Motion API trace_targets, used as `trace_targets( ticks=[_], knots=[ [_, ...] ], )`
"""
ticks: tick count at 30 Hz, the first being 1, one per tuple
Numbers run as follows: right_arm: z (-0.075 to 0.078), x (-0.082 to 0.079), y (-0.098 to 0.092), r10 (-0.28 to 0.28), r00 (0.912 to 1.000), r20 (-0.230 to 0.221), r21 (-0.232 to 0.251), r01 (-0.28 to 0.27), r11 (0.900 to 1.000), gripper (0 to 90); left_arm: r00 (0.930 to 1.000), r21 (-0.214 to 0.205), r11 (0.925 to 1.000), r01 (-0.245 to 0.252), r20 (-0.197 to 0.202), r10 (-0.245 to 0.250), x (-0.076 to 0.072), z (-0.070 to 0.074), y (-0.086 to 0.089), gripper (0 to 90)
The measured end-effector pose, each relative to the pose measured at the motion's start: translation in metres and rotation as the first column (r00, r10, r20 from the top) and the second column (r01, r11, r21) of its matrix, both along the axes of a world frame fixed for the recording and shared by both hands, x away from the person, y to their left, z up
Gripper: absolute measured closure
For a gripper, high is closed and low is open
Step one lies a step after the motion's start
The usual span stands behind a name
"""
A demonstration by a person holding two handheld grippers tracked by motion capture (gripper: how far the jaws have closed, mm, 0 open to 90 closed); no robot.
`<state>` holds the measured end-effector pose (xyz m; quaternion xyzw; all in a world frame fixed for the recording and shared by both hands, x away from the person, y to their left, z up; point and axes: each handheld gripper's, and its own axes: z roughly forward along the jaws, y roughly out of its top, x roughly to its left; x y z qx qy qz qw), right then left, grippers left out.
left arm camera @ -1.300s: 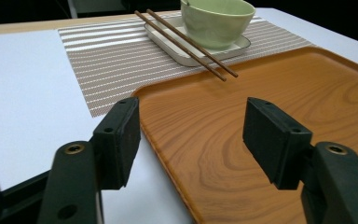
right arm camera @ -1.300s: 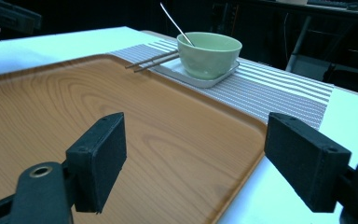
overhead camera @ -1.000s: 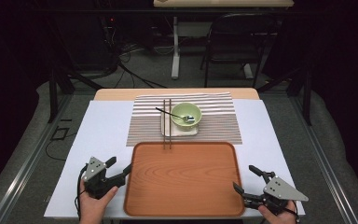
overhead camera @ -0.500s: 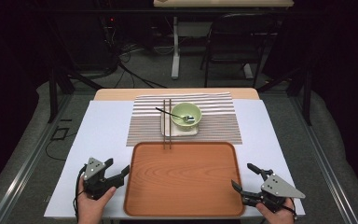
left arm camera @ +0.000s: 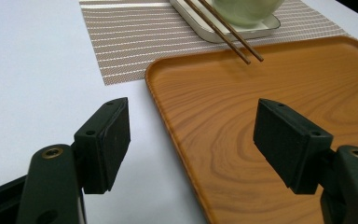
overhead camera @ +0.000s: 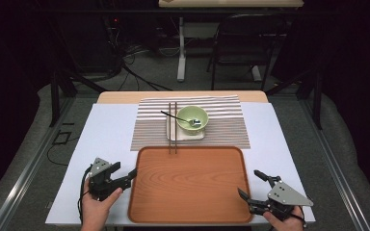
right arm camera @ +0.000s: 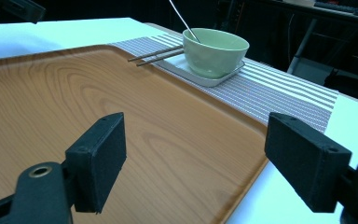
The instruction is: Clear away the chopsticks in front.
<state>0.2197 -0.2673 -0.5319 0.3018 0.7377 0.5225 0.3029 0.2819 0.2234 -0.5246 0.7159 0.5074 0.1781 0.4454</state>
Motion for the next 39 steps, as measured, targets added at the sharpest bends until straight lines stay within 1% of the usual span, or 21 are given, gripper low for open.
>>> trace_targets(
  ticks=[1,2,6,10,11,12,14,18,19,20,21,22,23,24,25,26,29,31,35,37,39],
  knots=[
    [0.000,0.000,0.000,0.001,1.0000,0.000,-0.004,-0.001,1.0000,20.2,0.9997,-0.013,0.9999,-0.003,-0.024,0.002,0.006,0.003,-0.002,27.6],
    [0.000,0.000,0.000,0.001,1.0000,0.000,-0.003,-0.001,1.0000,20.2,0.9997,-0.013,0.9999,-0.003,-0.024,0.002,0.006,0.003,-0.002,27.6],
    [-0.001,0.001,-0.001,0.001,1.0000,-0.006,0.000,-0.001,1.0000,20.0,0.9971,-0.049,0.9988,-0.002,-0.076,-0.002,0.019,0.009,-0.009,26.4],
    [0.000,-0.001,-0.001,0.003,1.0000,-0.004,0.002,-0.003,1.0000,20.0,0.9932,-0.061,0.9981,0.011,-0.115,-0.018,0.033,0.019,-0.018,25.7],
    [0.000,-0.001,-0.001,0.003,1.0000,-0.005,0.003,-0.003,1.0000,20.0,0.9934,-0.036,0.9991,0.020,-0.112,-0.024,0.039,0.024,-0.024,25.7],
    [0.000,-0.001,-0.001,0.003,1.0000,-0.005,0.003,-0.003,1.0000,20.0,0.9934,-0.036,0.9991,0.020,-0.112,-0.024,0.039,0.024,-0.024,25.9],
    [0.000,-0.001,-0.001,0.003,1.0000,-0.007,0.001,-0.003,1.0000,20.0,0.9948,-0.002,0.9997,0.026,-0.098,-0.026,0.046,0.029,-0.028,26.2],
    [0.000,0.000,-0.002,0.004,1.0000,-0.007,0.004,-0.004,1.0000,19.9,0.9945,0.030,0.9992,0.028,-0.102,-0.024,0.058,0.039,-0.035,28.0],
    [0.000,0.000,-0.002,0.005,1.0000,-0.006,0.002,-0.005,1.0000,19.9,0.9939,0.037,0.9989,0.030,-0.107,-0.026,0.060,0.041,-0.036,30.9],
    [0.000,0.000,-0.002,0.005,1.0000,-0.007,0.002,-0.005,1.0000,19.8,0.9933,0.035,0.9989,0.031,-0.112,-0.027,0.063,0.043,-0.037,32.5],
    [0.000,0.000,-0.003,0.004,1.0000,-0.007,0.002,-0.004,1.0000,19.8,0.9903,0.018,0.9994,0.028,-0.137,-0.025,0.068,0.047,-0.038,34.8],
    [0.000,0.001,-0.003,0.003,1.0000,-0.008,0.005,-0.003,1.0000,19.9,0.9903,0.018,0.9994,0.028,-0.137,-0.025,0.068,0.047,-0.038,36.8],
    [0.000,0.001,-0.003,0.003,1.0000,-0.008,0.005,-0.003,1.0000,19.9,0.9891,0.006,0.9996,0.028,-0.144,-0.027,0.071,0.049,-0.038,36.8],
    [0.000,0.001,-0.003,0.002,0.9999,-0.011,0.009,-0.001,1.0000,19.9,0.9891,0.001,0.9996,0.029,-0.144,-0.028,0.073,0.051,-0.039,38.0],
    [0.000,0.001,-0.002,0.002,1.0000,-0.010,0.008,-0.002,1.0000,19.9,0.9893,0.002,0.9995,0.033,-0.142,-0.032,0.077,0.054,-0.041,41.5],
    [0.000,0.001,-0.002,0.002,1.0000,-0.010,0.008,-0.002,1.0000,19.9,0.9893,0.002,0.9995,0.033,-0.142,-0.032,0.077,0.054,-0.041,42.1],
    [0.000,0.002,-0.002,0.005,0.9999,-0.010,0.004,-0.005,1.0000,19.9,0.9892,-0.010,0.9992,0.038,-0.141,-0.039,0.083,0.057,-0.041,44.2],
    [0.000,0.002,-0.002,0.004,0.9999,-0.010,0.006,-0.003,1.0000,19.9,0.9887,-0.028,0.9990,0.035,-0.145,-0.039,0.090,0.057,-0.041,46.2],
    [0.000,0.002,-0.002,0.001,1.0000,-0.009,0.007,-0.001,1.0000,19.8,0.9888,-0.030,0.9990,0.032,-0.144,-0.036,0.096,0.057,-0.040,47.8],
    [0.000,0.001,-0.003,0.001,0.9999,-0.010,0.008,-0.001,1.0000,19.8,0.9879,-0.047,0.9986,0.025,-0.152,-0.032,0.102,0.057,-0.040,48.2],
    [0.000,0.001,-0.002,0.000,0.9999,-0.011,0.009,0.000,1.0000,19.8,0.9874,-0.050,0.9984,0.026,-0.154,-0.034,0.104,0.057,-0.040,49.1]
  ],
)
